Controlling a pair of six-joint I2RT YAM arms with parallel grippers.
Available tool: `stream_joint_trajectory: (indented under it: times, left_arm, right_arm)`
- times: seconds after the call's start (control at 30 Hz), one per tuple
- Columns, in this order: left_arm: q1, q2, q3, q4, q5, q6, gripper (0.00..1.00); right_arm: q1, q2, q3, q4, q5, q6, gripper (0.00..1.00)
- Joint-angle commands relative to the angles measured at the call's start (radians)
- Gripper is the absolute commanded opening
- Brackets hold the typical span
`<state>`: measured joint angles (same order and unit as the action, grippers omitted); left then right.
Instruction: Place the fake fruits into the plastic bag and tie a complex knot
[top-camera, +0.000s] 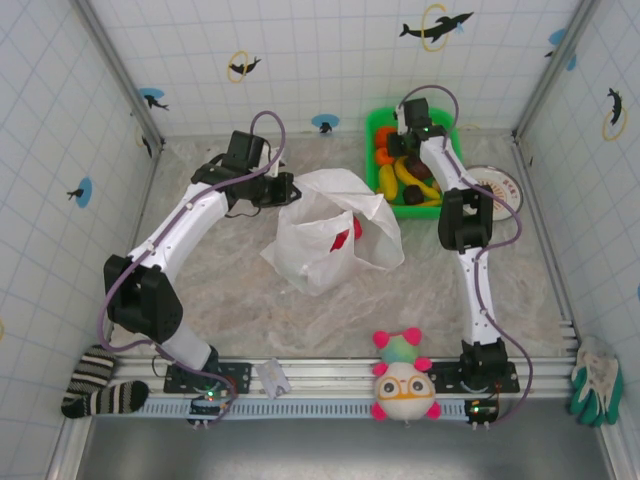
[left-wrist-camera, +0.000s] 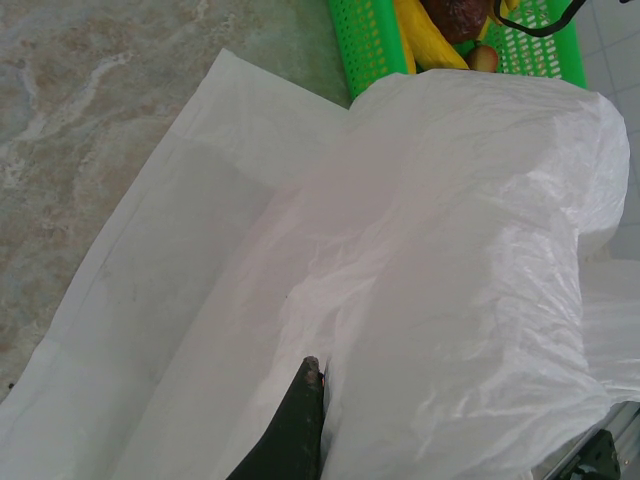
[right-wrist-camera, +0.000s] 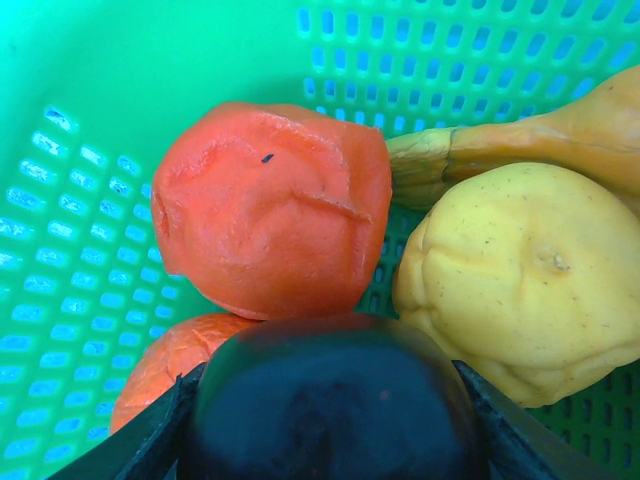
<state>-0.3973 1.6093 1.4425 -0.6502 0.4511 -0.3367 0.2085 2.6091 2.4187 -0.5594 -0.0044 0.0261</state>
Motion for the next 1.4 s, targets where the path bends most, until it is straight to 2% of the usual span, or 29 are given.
stream_joint_trajectory:
  times: [0.0, 0.3, 0.7, 1.03, 1.37]
  left_arm:
    - [0.006, -0.009, 0.030, -0.025, -0.009, 0.016, 0.08]
    - [0.006, -0.007, 0.027, -0.008, 0.007, 0.013, 0.08]
    - [0.006, -0.001, 0.014, 0.028, 0.031, 0.010, 0.08]
    - [0.006, -0.009, -0.013, 0.060, 0.032, -0.013, 0.08]
    - [0.007, -0.021, -0.054, 0.090, 0.038, -0.036, 0.07]
  right_arm:
    - [-0.003, -0.115, -0.010, 0.012, 0.000, 0.009, 0.45]
    - [-0.001, -0.335, -0.222, 0.065, -0.004, 0.029, 0.44]
    - [0.022, -0.805, -0.848, 0.372, 0.010, 0.117, 0.44]
    - [0.036, -1.166, -1.176, 0.431, 0.032, 0.143, 0.44]
    - [0.076, -1.564, -1.452, 0.412, -0.049, 0.212, 0.44]
